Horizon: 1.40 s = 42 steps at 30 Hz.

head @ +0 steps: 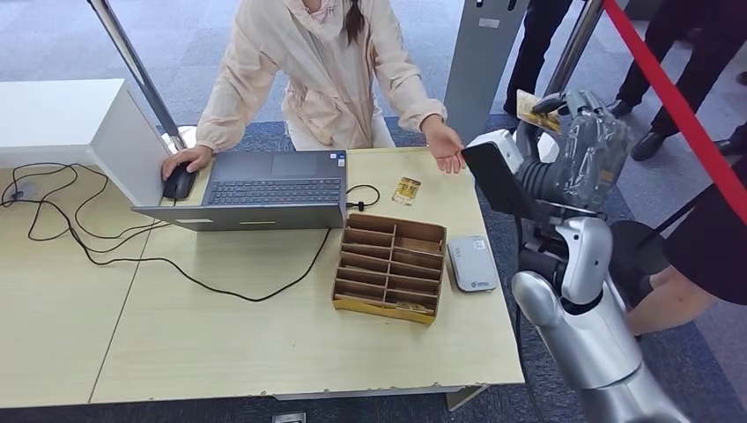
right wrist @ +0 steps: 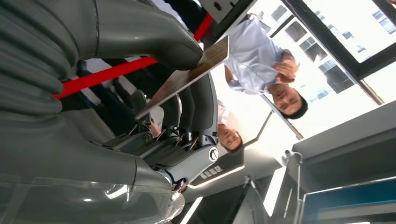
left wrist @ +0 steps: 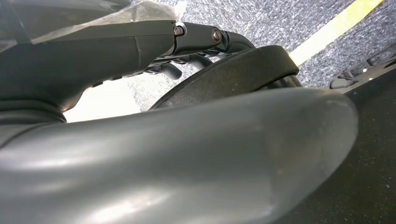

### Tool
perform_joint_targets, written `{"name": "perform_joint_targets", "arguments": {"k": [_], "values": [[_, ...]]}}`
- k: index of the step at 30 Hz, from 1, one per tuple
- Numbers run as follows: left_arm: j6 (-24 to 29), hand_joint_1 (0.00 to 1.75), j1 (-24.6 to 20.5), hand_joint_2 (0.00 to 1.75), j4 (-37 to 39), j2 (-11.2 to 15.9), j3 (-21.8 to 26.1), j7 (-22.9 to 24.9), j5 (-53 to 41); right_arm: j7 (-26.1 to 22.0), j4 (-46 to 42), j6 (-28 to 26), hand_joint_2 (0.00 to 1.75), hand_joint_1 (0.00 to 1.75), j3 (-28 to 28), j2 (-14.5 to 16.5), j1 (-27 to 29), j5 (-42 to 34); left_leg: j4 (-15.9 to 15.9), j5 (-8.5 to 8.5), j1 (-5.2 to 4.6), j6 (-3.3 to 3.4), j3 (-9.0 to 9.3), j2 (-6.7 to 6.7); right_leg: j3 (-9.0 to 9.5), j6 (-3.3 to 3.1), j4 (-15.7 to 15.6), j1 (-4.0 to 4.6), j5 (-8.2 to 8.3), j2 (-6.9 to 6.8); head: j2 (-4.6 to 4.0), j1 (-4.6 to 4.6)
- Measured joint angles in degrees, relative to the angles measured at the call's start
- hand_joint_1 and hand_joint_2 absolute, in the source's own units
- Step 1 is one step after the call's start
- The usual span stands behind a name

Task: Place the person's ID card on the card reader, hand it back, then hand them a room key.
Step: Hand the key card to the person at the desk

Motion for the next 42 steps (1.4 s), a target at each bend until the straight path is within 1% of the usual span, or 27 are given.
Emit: {"name": "perform_joint_targets", "arguments": {"k": [4, 8, 15, 18, 22, 28, 33, 42], "values": [[-0.16, 0.0, -0.03, 0.0, 0.0, 0.03, 0.0, 0.0, 0.0, 0.05, 0.44, 1.44, 1.75, 1.29, 2.1, 0.01, -3.11, 0.04, 0.0, 0.0, 0.0, 0.0, -0.02, 0.0, -0.01, 0.0, 0.02, 0.0, 0.0, -0.01, 0.0, 0.0], [-0.31, 0.0, -0.05, 0.0, 0.0, 0.04, -0.02, -0.07, 0.0, 0.06, 2.16, 2.59, 1.75, 1.3, 4.2, 0.22, -5.88, -0.01, 0.0, 0.0, 0.0, 0.0, -0.03, -0.01, -0.01, 0.0, 0.02, 0.0, -0.01, -0.01, 0.0, -0.01], [-0.34, 0.0, -0.06, 0.0, 0.0, 0.04, -0.04, -0.12, -0.01, 0.06, 3.36, 2.96, 1.75, 1.3, 5.11, 0.43, -6.82, -0.07, -0.01, 0.0, 0.0, 0.0, -0.04, -0.01, -0.01, 0.0, 0.03, 0.0, -0.01, -0.01, 0.0, -0.01], [-0.44, 0.0, -0.09, 0.0, 0.0, 0.05, -0.08, -0.14, -0.02, 0.02, 5.54, 3.58, 1.75, 1.31, 6.42, 0.9, -8.14, -0.07, -0.01, 0.0, 0.0, 0.0, -0.03, -0.01, -0.01, 0.0, 0.04, 0.0, -0.01, -0.01, 0.0, -0.01], [-0.62, 0.0, -0.16, 0.0, 0.0, 0.07, -0.26, -0.21, -0.02, -0.89, 15.58, 3.99, 1.75, 1.34, 11.34, 3.77, -11.46, 0.53, -0.01, 0.02, 0.01, -0.03, -0.05, -0.09, -0.03, 0.0, 0.08, 0.0, -0.01, -0.07, 0.0, -0.01], [-0.75, 0.0, -0.22, 0.0, 0.0, 0.07, -0.67, -0.21, -1.22, -1.59, 24.34, 3.56, 1.75, 1.34, 14.63, 6.91, -12.72, 0.23, -0.01, 0.02, 0.01, -0.04, -0.06, -0.1, -0.06, -0.01, 0.09, 0.0, -0.01, -0.07, 0.0, 0.02], [-1.12, 0.0, -0.22, 0.0, 0.0, 0.07, -1.03, -0.16, -3.91, -2.35, 29.49, 2.81, 1.75, 1.34, 16.21, 9.02, -13.47, -0.68, -0.01, 0.02, 0.01, -0.04, -0.07, -0.09, -0.07, -0.01, 0.09, 0.0, -0.02, -0.07, 0.0, 0.01], [-1.22, 0.0, -0.22, 0.0, 0.0, 0.07, -1.11, -0.14, -4.2, -3.44, 36.08, 1.74, 1.75, 1.32, 17.98, 11.93, -14.31, -2.49, 0.0, 0.02, 0.01, -0.04, -0.06, -0.08, -0.08, -0.01, 0.1, 0.0, -0.02, -0.07, 0.0, 0.01]]}}
